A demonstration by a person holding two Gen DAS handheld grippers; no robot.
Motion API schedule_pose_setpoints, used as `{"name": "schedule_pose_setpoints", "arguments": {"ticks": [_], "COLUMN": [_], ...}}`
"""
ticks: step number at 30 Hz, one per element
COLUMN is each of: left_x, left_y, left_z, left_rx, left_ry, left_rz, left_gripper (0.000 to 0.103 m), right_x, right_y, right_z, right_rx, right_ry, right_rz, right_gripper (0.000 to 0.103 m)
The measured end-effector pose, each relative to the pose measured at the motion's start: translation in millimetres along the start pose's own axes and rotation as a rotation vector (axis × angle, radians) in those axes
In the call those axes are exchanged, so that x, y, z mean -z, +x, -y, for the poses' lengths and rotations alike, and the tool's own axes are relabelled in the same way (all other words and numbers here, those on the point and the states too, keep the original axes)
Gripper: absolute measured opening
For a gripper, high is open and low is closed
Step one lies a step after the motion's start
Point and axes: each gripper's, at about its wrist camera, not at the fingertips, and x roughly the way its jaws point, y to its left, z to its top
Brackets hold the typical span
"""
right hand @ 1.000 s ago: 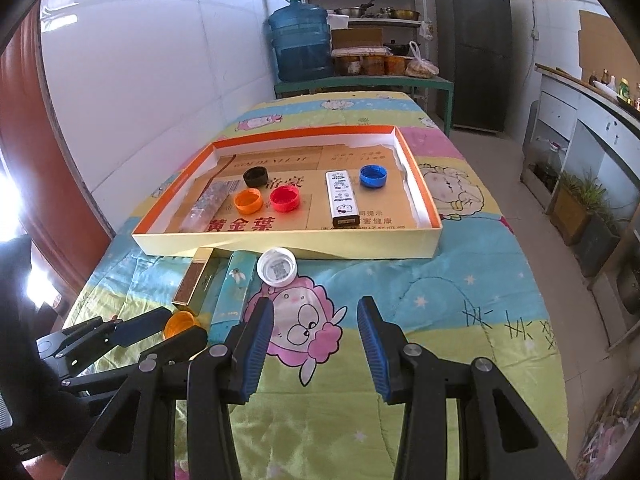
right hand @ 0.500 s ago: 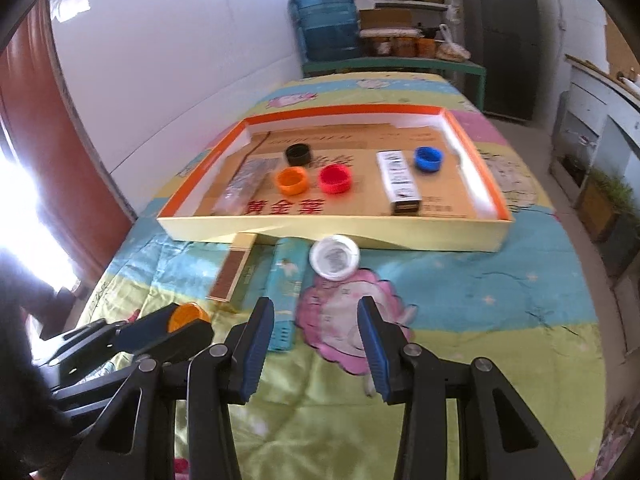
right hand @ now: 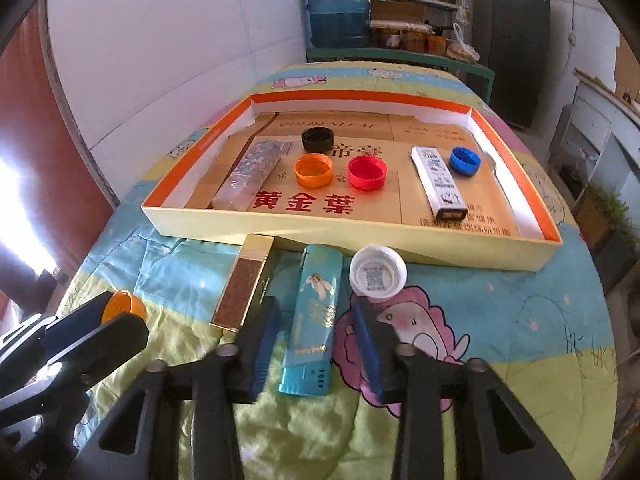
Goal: Organize rigid objects
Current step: 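Grasp the large orange cap with the left tool while the right tool grasps the teal tube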
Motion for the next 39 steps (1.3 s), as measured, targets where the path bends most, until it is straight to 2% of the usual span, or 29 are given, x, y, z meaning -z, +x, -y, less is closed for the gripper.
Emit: {"name": "schedule_pose_setpoints", "arguments": {"ticks": [11,21,31,39], "left_x": [0.4,-5.7,-26.0,-58.9], "left_y": [-4.4,-16.1,-31.7,-54.4], "left_z": [-4.0,6.1,24.3,32.1], "left_rx": [-0.001,0.006,0.009,-0.017], "left_ry": [-0.010,0.009,0.039,0.054], "left_rz": [0.010,0.037,0.078,0.120], "left_gripper": [0.031,0.031,0.031,0.031], "right_x": [2.9,-0.7,-12.9,-34.2], "right_y": [-6.9,-29.3,-61.0,-104.7], "right_z": [0.1,1.7,12.8,22.2], "right_rx": [-0.019,0.017,0.048,0.058], "right_ry": [-0.005,-0.016,-0.010,-0.013], "right_rz": [0.007,0.053,0.111,0.180], "right_gripper": [0.023,0.023,0.023,0.023]}}
